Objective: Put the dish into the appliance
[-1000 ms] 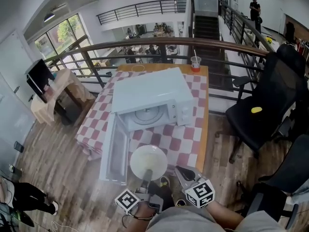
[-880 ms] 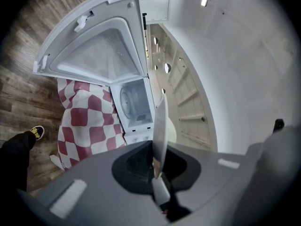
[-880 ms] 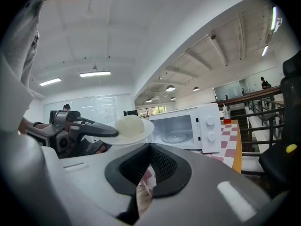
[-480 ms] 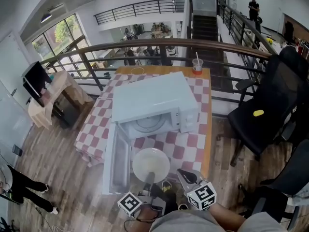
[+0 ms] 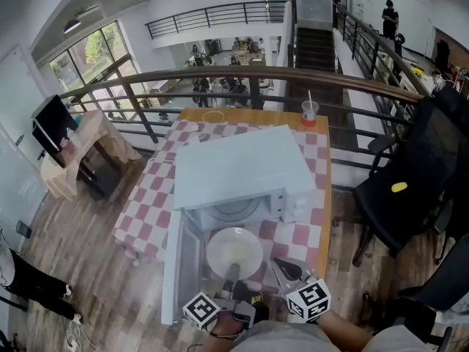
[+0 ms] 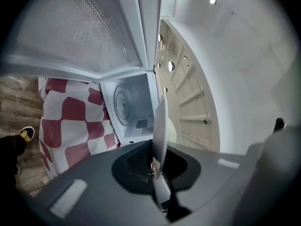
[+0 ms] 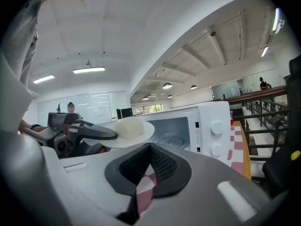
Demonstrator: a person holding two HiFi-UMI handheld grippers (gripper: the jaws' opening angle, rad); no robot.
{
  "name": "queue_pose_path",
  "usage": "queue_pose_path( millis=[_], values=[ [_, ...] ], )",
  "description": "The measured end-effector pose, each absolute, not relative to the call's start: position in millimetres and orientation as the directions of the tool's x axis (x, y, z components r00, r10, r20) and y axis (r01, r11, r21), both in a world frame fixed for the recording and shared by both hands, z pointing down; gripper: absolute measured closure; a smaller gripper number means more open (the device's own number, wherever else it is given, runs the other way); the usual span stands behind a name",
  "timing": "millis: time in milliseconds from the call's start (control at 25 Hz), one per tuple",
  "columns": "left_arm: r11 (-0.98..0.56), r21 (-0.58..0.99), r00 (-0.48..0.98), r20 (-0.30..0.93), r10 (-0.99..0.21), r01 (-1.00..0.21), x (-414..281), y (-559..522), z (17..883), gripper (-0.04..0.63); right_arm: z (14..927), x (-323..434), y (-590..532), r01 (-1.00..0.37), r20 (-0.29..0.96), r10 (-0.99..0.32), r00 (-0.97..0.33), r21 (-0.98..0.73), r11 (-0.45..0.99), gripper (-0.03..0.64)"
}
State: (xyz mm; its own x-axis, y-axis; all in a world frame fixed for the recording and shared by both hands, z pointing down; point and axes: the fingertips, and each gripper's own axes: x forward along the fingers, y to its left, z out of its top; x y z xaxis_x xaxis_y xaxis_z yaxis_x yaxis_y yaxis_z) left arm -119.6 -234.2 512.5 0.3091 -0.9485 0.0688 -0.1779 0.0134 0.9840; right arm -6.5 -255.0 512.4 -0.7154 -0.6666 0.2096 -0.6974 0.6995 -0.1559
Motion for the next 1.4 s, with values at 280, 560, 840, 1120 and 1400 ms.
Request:
queue_pose_path(
  millis=[280,560,840,1120,1400],
  values=[
    [0.028,0.981,0.313,0.088,-0.946,-0.191,-134.7,-268.3,514.7,0.569,507.5,-18.7,-287.9,-0.706,0.215,-0.674,-0.707,-0.151,0.693,0.618],
    [0.037,0.983,0.327,0.095,-0.940,-0.179,-143.3,-288.8,514.7,0.569,508.4,-30.4,-306.6,-0.710,0.230,-0.674,-0.702,-0.148,0.689,0.618],
    [0.025,0.983,0.338,0.086,-0.937,-0.182,-152.8,-305.7,516.0,0.569,510.6,-40.5,-318.7,-0.710,0.246,-0.670,-0.700,-0.139,0.690,0.618],
    [0.032,0.985,0.351,0.091,-0.932,-0.171,-160.9,-318.1,516.5,0.569,510.2,-56.6,-335.3,-0.718,0.248,-0.678,-0.692,-0.142,0.681,0.618],
    [0.057,0.988,0.395,0.111,-0.912,-0.147,-154.9,-323.7,530.1,0.569,516.7,-66.3,-354.0,-0.732,0.257,-0.690,-0.677,-0.143,0.666,0.618]
  ],
)
